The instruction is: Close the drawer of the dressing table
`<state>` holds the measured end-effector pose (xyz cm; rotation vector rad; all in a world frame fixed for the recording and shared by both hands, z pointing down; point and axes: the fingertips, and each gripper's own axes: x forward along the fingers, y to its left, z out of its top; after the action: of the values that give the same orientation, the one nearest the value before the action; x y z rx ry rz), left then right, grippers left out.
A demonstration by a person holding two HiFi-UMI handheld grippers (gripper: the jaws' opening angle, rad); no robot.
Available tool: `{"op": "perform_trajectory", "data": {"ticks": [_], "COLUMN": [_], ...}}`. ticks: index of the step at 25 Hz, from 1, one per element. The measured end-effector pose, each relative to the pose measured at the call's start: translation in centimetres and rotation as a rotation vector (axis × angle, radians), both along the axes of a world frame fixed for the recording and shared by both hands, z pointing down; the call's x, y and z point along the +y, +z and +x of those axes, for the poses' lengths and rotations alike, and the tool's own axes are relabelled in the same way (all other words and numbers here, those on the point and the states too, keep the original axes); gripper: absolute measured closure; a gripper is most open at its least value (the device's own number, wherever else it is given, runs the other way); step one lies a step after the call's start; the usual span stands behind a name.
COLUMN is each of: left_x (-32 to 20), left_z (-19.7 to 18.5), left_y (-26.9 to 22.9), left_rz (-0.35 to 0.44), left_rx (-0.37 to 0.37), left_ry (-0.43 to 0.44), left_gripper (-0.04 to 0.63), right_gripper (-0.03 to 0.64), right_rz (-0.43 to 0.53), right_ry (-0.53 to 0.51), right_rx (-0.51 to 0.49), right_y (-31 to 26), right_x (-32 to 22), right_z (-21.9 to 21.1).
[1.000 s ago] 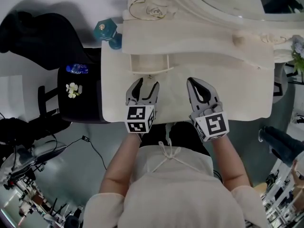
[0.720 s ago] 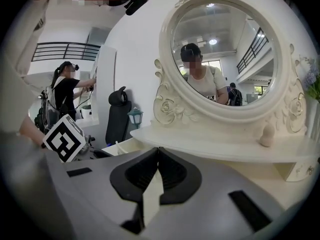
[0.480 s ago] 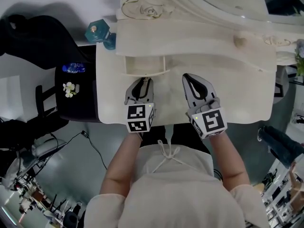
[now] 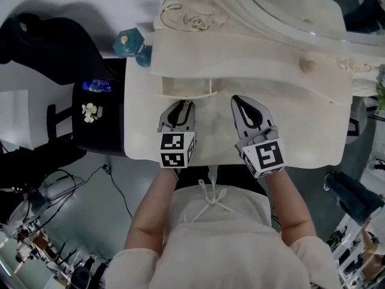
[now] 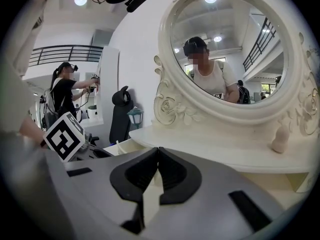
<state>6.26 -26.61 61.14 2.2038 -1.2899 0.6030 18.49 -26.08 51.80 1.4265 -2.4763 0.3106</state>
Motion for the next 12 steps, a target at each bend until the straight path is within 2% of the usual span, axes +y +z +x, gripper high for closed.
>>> {"op": "perform_trajectory", "data": {"ticks": [12], "left_x": [-2.6], "left_z": [0.0], "left_y": [-0.1], "left_rz": [0.019], "left_rx": [-0.014], "left_ry": [-0.032], "left_gripper": [0.491], "right_gripper": [0.611], "right_rz": [-0.019], "right_ry": [-0.026], "right_rx": [-0.008], "right_y": [0.6], "right_x": [-1.3], "right_z": [0.6]}}
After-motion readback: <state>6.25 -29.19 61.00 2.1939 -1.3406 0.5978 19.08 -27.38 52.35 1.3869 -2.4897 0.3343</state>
